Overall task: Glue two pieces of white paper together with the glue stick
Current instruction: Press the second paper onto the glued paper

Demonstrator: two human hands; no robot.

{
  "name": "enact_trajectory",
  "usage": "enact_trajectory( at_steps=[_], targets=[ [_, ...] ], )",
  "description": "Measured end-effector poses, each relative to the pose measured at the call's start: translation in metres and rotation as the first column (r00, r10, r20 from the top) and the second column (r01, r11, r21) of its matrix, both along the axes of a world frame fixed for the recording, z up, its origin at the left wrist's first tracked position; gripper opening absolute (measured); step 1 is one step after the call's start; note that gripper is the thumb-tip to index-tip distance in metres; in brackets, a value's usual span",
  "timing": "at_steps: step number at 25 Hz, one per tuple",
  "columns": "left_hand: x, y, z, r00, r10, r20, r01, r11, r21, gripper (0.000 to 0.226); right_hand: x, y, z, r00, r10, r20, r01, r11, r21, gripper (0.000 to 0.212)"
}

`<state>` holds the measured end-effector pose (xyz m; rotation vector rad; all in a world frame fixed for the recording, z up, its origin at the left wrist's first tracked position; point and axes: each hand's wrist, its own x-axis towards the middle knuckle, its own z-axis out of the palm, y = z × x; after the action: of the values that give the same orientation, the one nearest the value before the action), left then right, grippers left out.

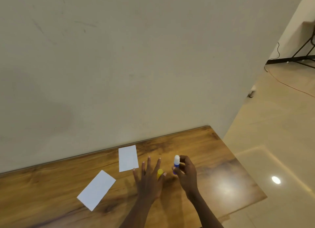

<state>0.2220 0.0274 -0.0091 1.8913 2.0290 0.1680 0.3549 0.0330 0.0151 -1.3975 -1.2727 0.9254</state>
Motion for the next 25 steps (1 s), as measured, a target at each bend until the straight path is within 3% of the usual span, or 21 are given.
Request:
enact_trajectory(
  at_steps=[5,10,13,16,18,19,20,22,25],
  targets=[
    [-0.003,0.000,-0.023,0.998,-0.015,-0.056,0.014,1.000,-0.026,0.062,0.005,-0.001,-0.028,0.992,0.039,0.119,-0.032,0.998,-0.060,0.037],
    [-0.004,-0.001,-0.027,0.999,-0.011,-0.046,0.009,1.000,-0.026,0.068,0.007,-0.001,-0.032,0.989,0.055,0.136,-0.043,0.995,-0.094,0.050],
    [-0.012,0.002,-0.024,0.999,-0.050,0.006,0.050,0.997,-0.051,0.084,0.007,-0.007,-0.021,0.993,-0.054,0.106,0.067,0.990,-0.121,0.056],
    [-0.043,0.007,-0.017,0.994,-0.105,0.030,0.105,0.994,0.025,0.096,-0.013,-0.011,0.009,0.932,-0.334,0.141,0.300,0.929,0.217,0.062],
    [-0.071,0.012,-0.011,0.996,-0.029,0.087,0.019,0.994,0.111,0.089,-0.047,-0.006,0.029,0.915,-0.347,0.205,0.237,0.875,0.422,0.055],
    [-0.086,0.015,-0.008,0.992,0.046,0.120,-0.062,0.989,0.134,0.078,-0.069,-0.002,0.034,0.922,-0.290,0.258,0.153,0.883,0.443,0.052],
    [-0.099,0.019,-0.005,0.984,0.121,0.128,-0.138,0.982,0.133,0.069,-0.090,0.004,0.037,0.928,-0.197,0.315,0.065,0.921,0.384,0.049],
    [-0.120,0.023,-0.003,0.979,0.193,0.071,-0.199,0.975,0.097,0.056,-0.126,0.020,0.030,0.920,0.066,0.388,-0.105,0.991,0.081,0.048],
    [-0.134,0.026,-0.004,0.993,0.111,0.030,-0.112,0.993,0.037,0.045,-0.162,0.038,-0.002,0.783,0.285,0.553,-0.103,0.936,-0.337,0.059]
  ],
)
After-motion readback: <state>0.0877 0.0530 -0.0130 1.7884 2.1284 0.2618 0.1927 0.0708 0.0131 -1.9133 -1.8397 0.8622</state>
